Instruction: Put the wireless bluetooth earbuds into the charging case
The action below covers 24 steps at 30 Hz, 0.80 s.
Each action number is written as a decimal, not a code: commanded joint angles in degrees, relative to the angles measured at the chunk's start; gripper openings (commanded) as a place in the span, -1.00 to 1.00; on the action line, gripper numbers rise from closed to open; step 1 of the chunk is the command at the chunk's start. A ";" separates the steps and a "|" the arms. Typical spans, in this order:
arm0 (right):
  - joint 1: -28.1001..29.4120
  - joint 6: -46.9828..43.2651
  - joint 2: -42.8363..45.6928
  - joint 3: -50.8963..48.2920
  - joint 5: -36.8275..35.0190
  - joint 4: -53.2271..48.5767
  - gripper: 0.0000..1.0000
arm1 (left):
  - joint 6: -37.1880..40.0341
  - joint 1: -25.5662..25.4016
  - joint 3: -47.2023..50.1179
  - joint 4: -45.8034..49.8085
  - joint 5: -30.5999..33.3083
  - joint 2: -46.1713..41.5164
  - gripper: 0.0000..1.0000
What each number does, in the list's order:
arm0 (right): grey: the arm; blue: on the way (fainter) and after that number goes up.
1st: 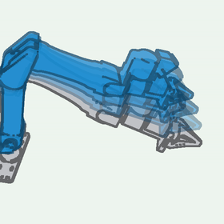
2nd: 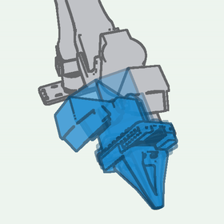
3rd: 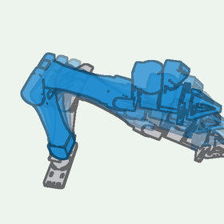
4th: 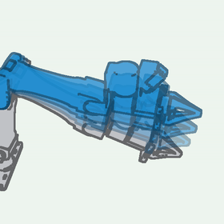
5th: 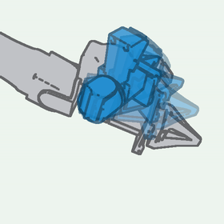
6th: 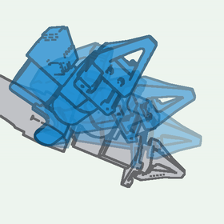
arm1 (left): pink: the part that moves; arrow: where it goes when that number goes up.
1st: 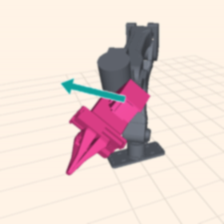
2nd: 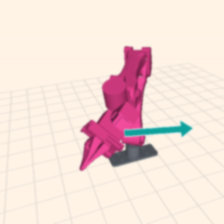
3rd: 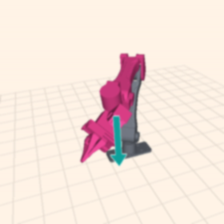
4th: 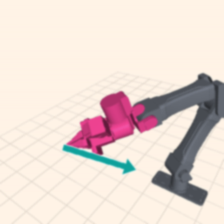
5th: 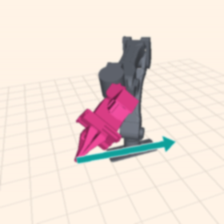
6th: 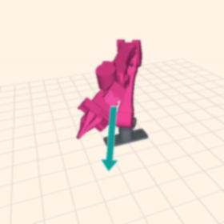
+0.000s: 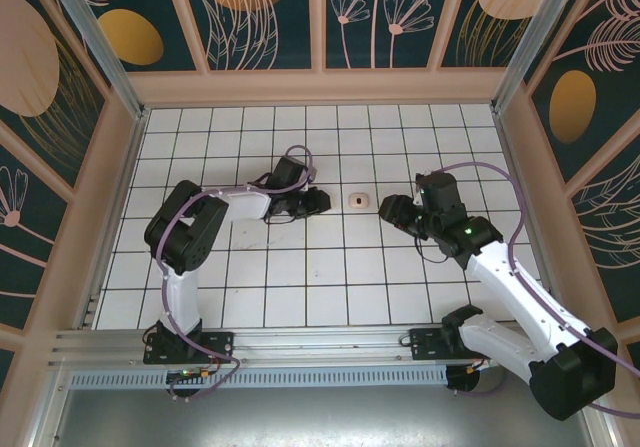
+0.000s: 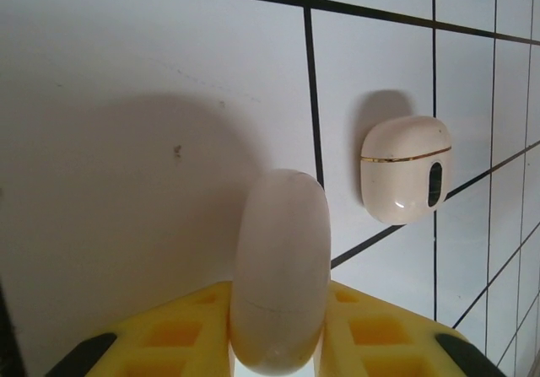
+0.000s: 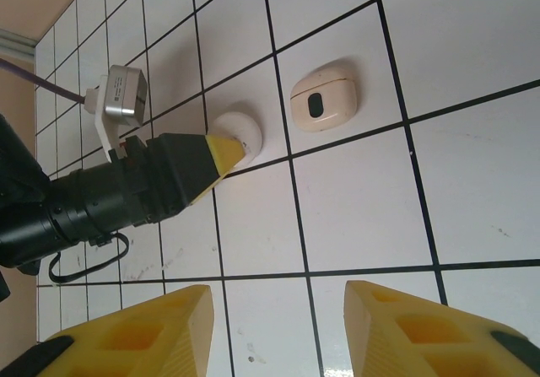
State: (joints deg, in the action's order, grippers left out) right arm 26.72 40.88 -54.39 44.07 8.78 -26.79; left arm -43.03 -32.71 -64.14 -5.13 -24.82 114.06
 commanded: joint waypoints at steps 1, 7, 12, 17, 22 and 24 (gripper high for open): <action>-0.21 0.45 1.78 -0.52 -1.82 -1.33 -0.09 | 2.26 0.96 -0.65 4.51 2.32 0.03 -0.39; -0.23 0.31 2.42 -0.31 -2.45 -1.69 -0.09 | 4.96 2.00 -1.12 8.34 5.21 -2.99 -0.10; -0.26 -0.92 1.60 0.37 -3.53 -0.85 -0.08 | 8.35 4.69 -0.65 12.84 8.47 -8.37 0.08; -0.83 -4.59 -0.45 1.49 -6.20 1.96 -0.05 | 12.49 9.48 1.02 17.73 12.46 -15.47 0.18; -2.91 -13.93 -1.79 -0.09 -14.32 10.25 0.24 | 15.01 19.01 7.94 16.84 18.12 -28.67 0.39; -5.60 -17.75 -2.29 -2.27 -17.96 14.88 0.28 | 15.85 23.16 12.60 14.79 20.75 -33.89 0.91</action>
State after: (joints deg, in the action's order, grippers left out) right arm 23.79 30.48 -56.31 43.83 -0.97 -20.23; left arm -29.71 -13.41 -56.16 9.04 -9.63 84.84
